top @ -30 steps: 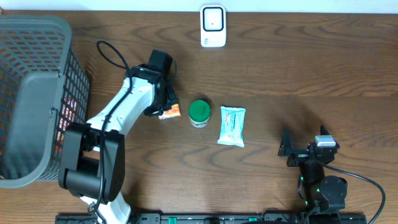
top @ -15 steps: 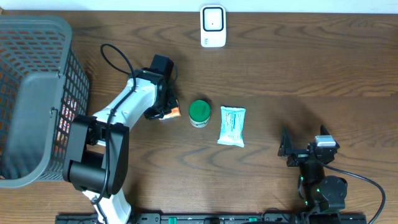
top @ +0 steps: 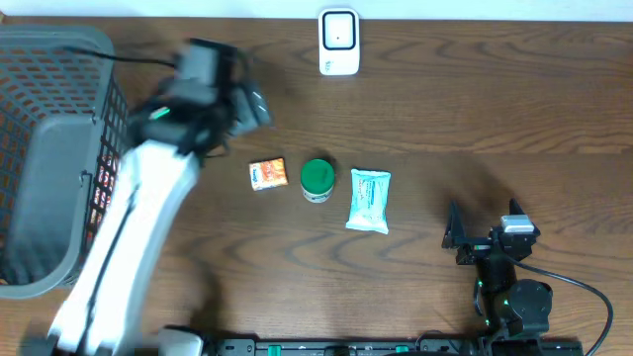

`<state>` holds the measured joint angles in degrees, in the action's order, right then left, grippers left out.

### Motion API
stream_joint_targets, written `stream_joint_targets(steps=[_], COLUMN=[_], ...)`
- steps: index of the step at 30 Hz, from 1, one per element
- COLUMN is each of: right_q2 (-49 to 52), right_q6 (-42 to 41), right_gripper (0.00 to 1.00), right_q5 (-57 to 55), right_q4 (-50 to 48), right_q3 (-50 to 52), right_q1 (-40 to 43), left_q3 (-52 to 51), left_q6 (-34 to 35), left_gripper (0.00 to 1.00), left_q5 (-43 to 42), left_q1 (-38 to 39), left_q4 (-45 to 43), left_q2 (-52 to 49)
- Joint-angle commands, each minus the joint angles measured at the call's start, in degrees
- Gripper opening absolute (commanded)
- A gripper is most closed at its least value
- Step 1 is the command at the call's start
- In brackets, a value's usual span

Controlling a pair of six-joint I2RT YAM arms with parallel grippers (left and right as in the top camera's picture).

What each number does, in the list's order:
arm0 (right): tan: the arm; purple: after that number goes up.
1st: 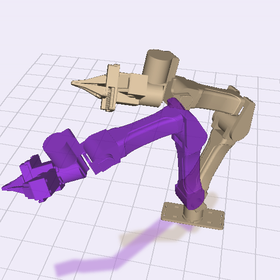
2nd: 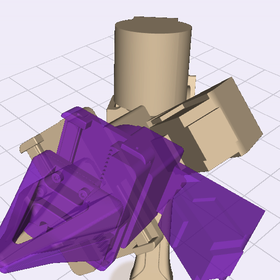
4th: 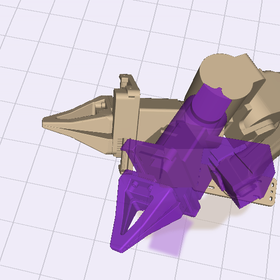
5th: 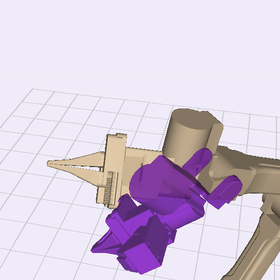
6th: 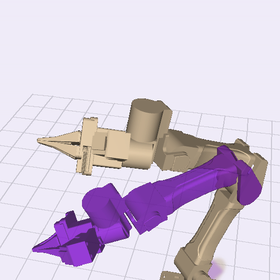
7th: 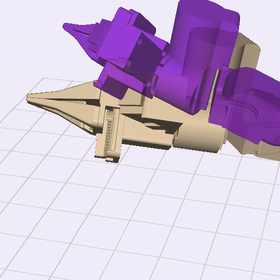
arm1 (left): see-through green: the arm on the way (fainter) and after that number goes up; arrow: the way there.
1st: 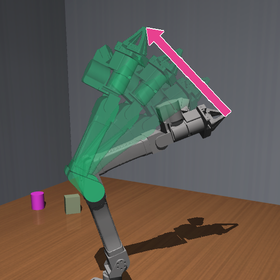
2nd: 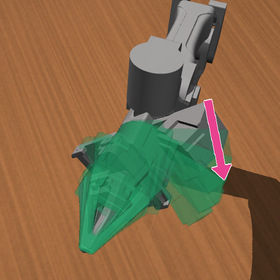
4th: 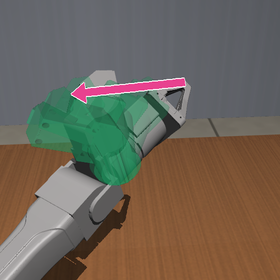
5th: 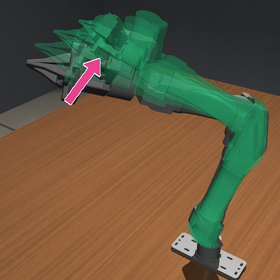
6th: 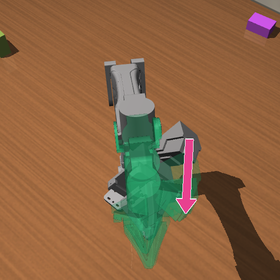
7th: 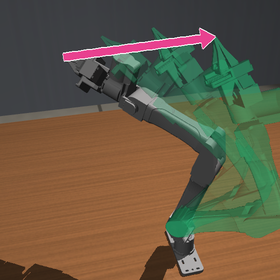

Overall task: Scan the item barcode
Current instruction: 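Open the left gripper and reach back into the basket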

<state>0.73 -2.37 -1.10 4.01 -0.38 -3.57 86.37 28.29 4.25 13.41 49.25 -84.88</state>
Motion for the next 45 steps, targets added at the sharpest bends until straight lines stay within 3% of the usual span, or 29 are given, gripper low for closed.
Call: stream_joint_targets(steps=[1,5,10,19,37,45], right_q2=[-0.2,-0.2,-0.2,-0.2,-0.2,-0.2], right_q6=[-0.6,-0.6,-0.6,-0.6,-0.6,-0.6], right_gripper=[0.99,0.99,0.99,0.99,0.99,0.99], right_q5=[-0.3,-0.3,-0.3,-0.3,-0.3,-0.3], right_q4=[0.1,0.1,0.1,0.1,0.1,0.1], right_q3=[0.1,0.1,0.1,0.1,0.1,0.1], right_q1=[-0.3,-0.3,-0.3,-0.3,-0.3,-0.3], left_q3=[2.1,2.2,2.2,2.2,2.0,1.9], left_q6=[-5.5,-7.8,-8.7,-22.3,-26.4,-36.2], left_gripper=[0.98,0.98,0.98,0.98,0.98,0.98], left_q5=[11.1,16.2,14.3,-18.8,-19.9,-19.9], left_q1=[-3.7,-12.2,-29.8,-56.4,-55.4,-55.4], left_q4=[0.8,1.9,3.9,8.9,8.0,5.2], left_q2=[8.8,16.8,20.3,11.1,-6.1,-9.1])
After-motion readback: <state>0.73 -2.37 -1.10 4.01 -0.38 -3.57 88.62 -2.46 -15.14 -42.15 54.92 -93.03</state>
